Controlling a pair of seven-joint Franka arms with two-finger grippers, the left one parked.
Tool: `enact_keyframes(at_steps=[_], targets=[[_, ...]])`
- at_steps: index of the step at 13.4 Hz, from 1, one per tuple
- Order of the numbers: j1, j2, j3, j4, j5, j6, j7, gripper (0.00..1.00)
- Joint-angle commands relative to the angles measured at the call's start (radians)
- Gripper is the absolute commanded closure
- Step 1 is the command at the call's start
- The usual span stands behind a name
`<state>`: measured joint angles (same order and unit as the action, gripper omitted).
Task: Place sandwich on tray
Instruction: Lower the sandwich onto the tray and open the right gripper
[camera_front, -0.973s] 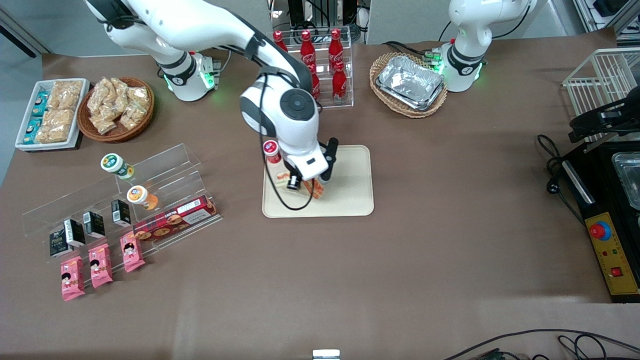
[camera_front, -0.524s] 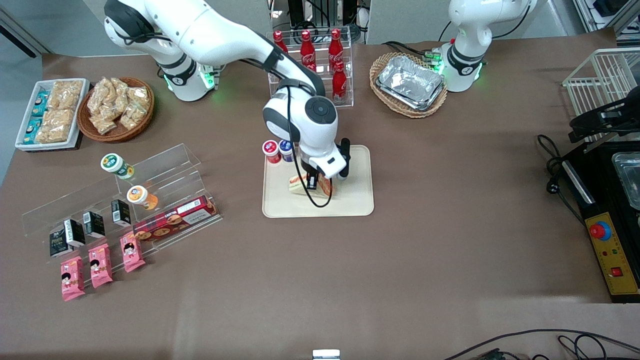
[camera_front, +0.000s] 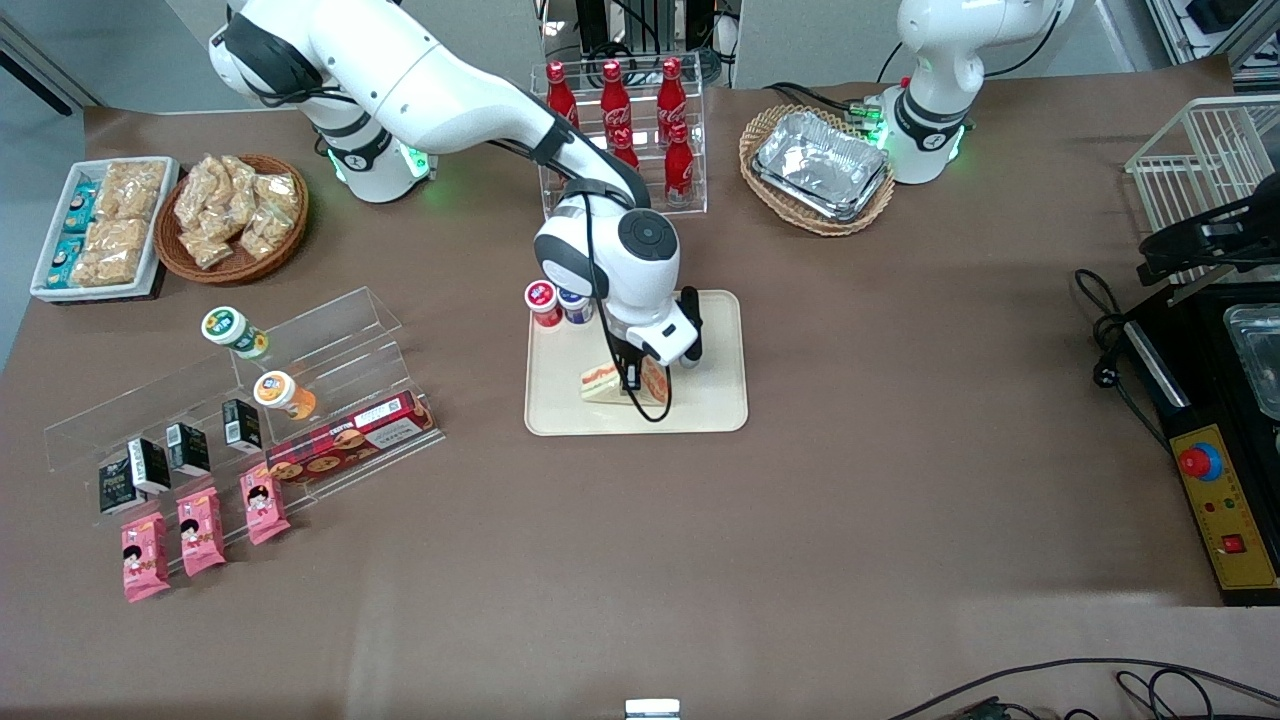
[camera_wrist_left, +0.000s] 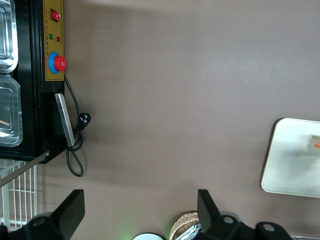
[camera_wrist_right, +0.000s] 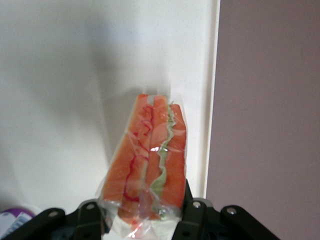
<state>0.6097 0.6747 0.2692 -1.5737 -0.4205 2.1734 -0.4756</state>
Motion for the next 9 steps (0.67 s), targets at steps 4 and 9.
enact_keyframes(at_steps=[4, 9], targets=[[-0.004, 0.045, -0.005, 0.023, -0.017, 0.069, 0.005, 0.39], [-0.025, 0.045, -0.007, 0.024, 0.043, 0.065, 0.014, 0.0]])
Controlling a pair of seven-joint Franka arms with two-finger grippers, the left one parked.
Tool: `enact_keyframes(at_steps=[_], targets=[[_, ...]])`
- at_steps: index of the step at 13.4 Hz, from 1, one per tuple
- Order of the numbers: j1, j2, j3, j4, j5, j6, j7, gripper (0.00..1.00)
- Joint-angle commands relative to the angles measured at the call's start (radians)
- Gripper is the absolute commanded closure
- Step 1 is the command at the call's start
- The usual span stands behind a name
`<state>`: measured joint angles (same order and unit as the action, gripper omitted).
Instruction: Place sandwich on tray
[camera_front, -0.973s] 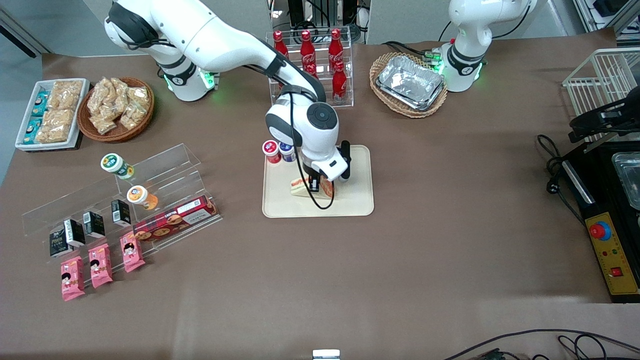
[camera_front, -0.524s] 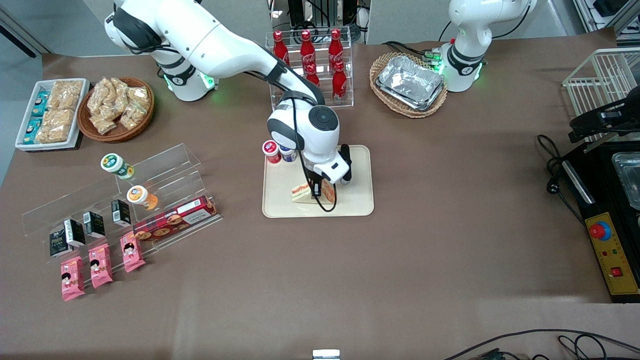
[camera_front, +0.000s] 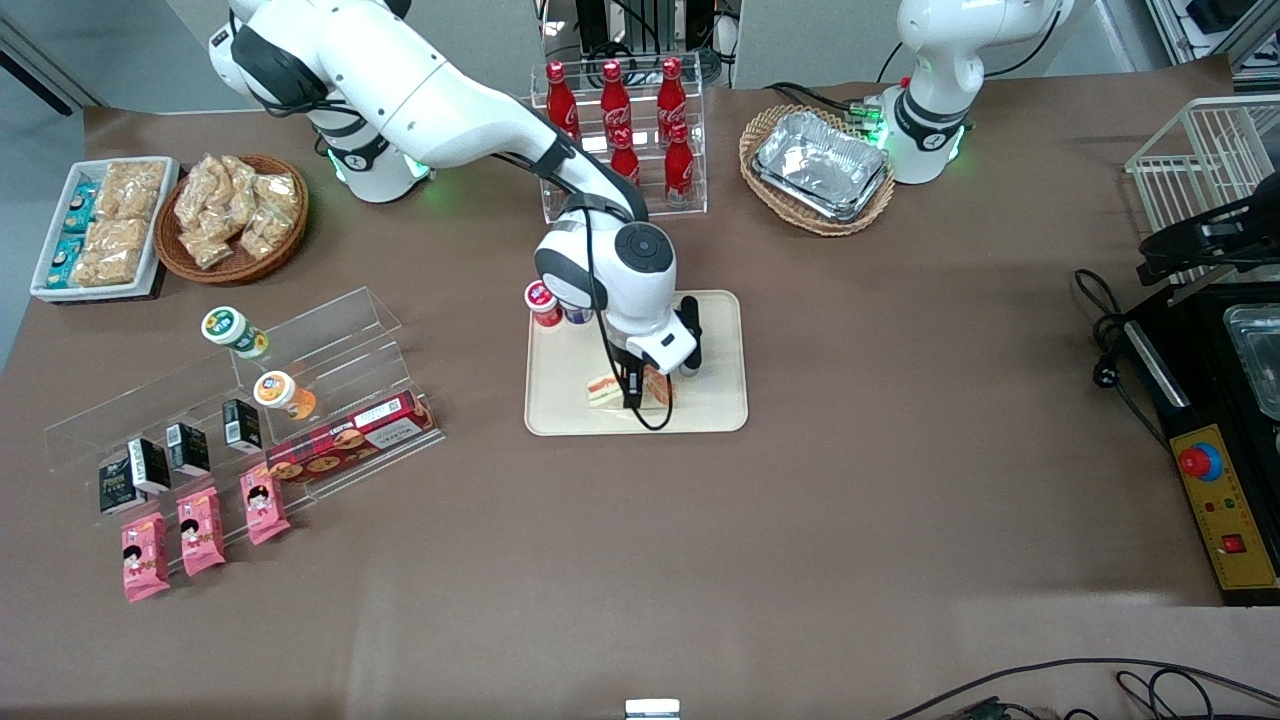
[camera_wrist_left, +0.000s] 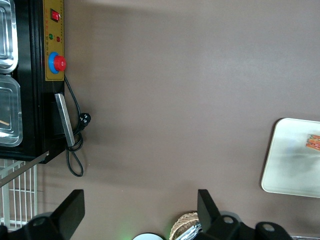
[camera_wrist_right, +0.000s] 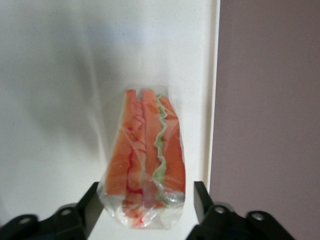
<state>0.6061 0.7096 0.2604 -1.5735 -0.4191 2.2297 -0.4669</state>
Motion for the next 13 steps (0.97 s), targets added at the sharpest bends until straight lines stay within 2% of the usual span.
enact_keyframes(at_steps=[1, 3, 7, 9, 13], targets=[[-0.049, -0.002, 0.006, 0.027, 0.066, 0.004, 0.002, 0.0], [-0.075, -0.077, 0.005, 0.026, 0.144, -0.024, 0.002, 0.0], [-0.179, -0.22, 0.003, 0.026, 0.273, -0.185, 0.051, 0.0], [-0.232, -0.301, 0.002, 0.024, 0.283, -0.255, 0.077, 0.0], [-0.334, -0.438, -0.018, 0.027, 0.28, -0.416, 0.269, 0.0]])
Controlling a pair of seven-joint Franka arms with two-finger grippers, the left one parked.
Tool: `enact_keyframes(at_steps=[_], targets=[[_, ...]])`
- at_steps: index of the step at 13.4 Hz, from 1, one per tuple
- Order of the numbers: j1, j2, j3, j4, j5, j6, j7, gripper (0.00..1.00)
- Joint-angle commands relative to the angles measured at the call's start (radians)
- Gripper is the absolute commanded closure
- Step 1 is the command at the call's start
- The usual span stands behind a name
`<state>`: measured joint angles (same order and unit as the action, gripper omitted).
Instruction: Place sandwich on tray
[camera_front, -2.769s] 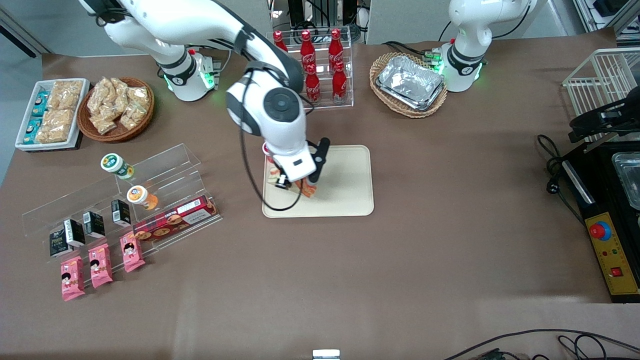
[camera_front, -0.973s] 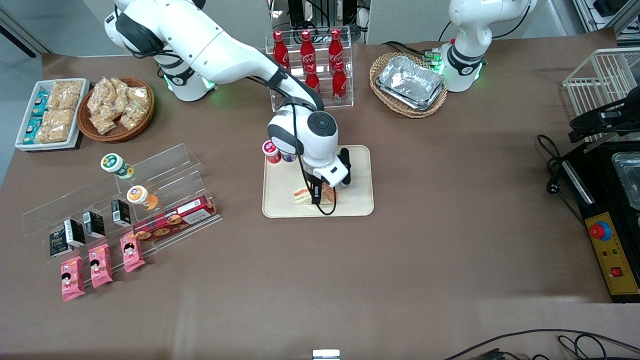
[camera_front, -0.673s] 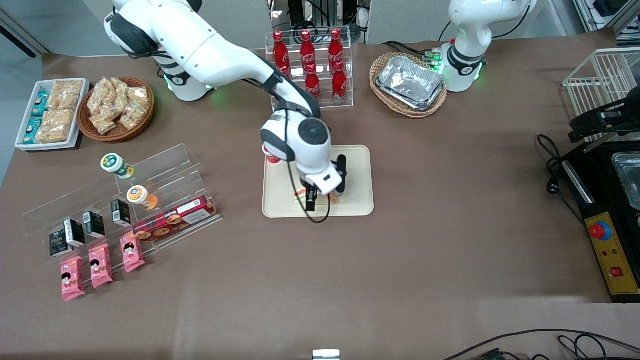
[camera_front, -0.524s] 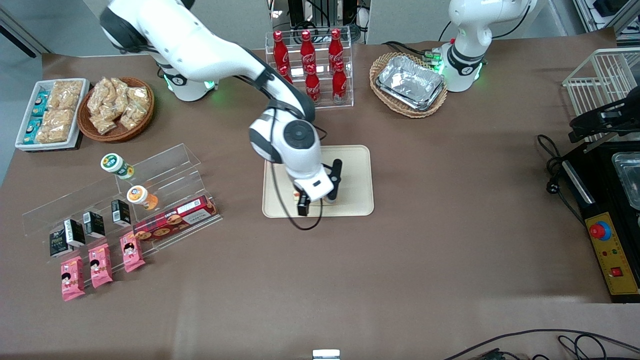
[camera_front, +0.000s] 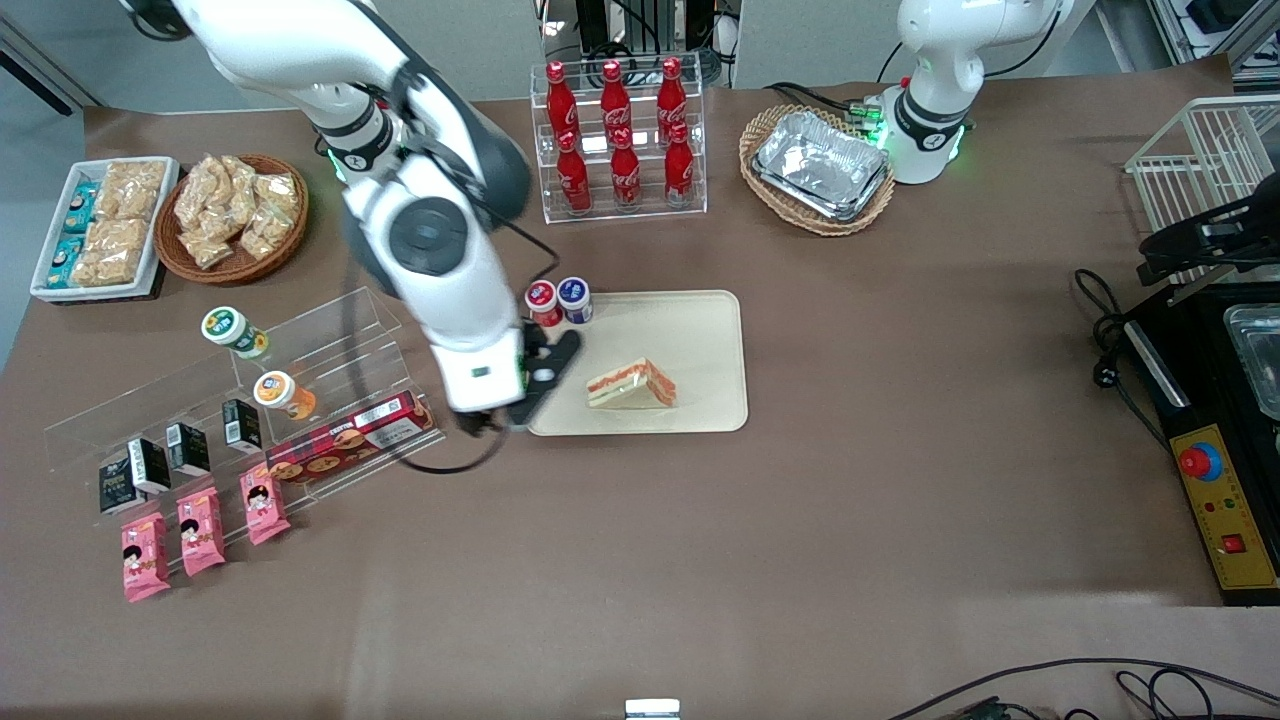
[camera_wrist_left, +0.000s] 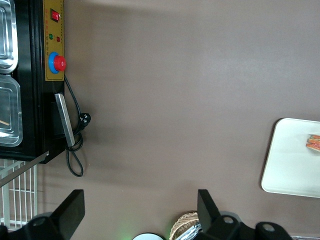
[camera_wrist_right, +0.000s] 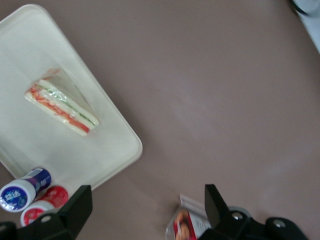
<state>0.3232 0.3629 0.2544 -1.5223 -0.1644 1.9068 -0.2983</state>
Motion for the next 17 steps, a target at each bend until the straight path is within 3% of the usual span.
enact_keyframes(at_steps=[1, 4, 8, 11, 17], targets=[[-0.071, -0.113, -0.039, -0.024, 0.025, -0.133, 0.105, 0.0], [-0.124, -0.182, -0.15, -0.024, 0.034, -0.172, 0.108, 0.0], [-0.239, -0.228, -0.256, -0.022, 0.138, -0.201, 0.108, 0.0], [-0.308, -0.277, -0.32, -0.022, 0.166, -0.213, 0.116, 0.0], [-0.316, -0.364, -0.396, -0.021, 0.164, -0.344, 0.204, 0.0]])
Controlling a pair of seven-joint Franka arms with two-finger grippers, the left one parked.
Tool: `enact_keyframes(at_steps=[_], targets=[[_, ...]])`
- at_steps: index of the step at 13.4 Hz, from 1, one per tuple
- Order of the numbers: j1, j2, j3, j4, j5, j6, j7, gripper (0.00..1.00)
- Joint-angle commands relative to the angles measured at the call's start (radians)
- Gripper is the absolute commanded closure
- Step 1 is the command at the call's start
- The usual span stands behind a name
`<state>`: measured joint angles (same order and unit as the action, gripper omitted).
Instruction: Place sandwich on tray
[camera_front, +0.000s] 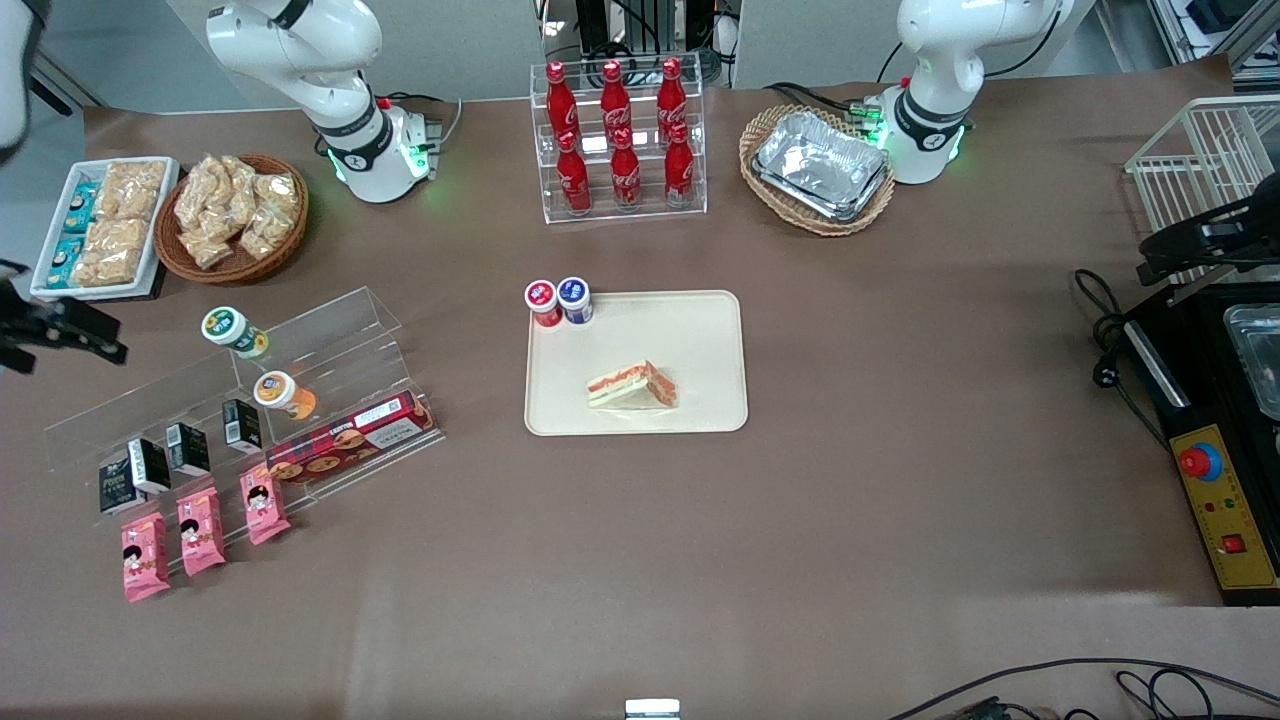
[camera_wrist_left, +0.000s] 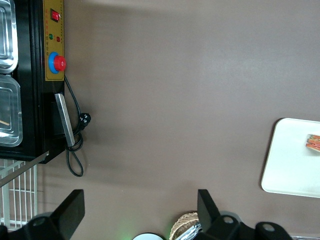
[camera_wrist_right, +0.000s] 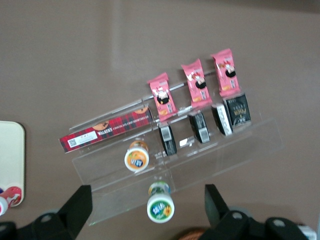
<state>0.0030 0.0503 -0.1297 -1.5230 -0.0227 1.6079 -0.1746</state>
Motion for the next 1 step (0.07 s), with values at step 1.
enact_keyframes(at_steps=[1], targets=[[0.008, -0.061, -0.01, -0.02, 0.023, -0.071, 0.113, 0.0]])
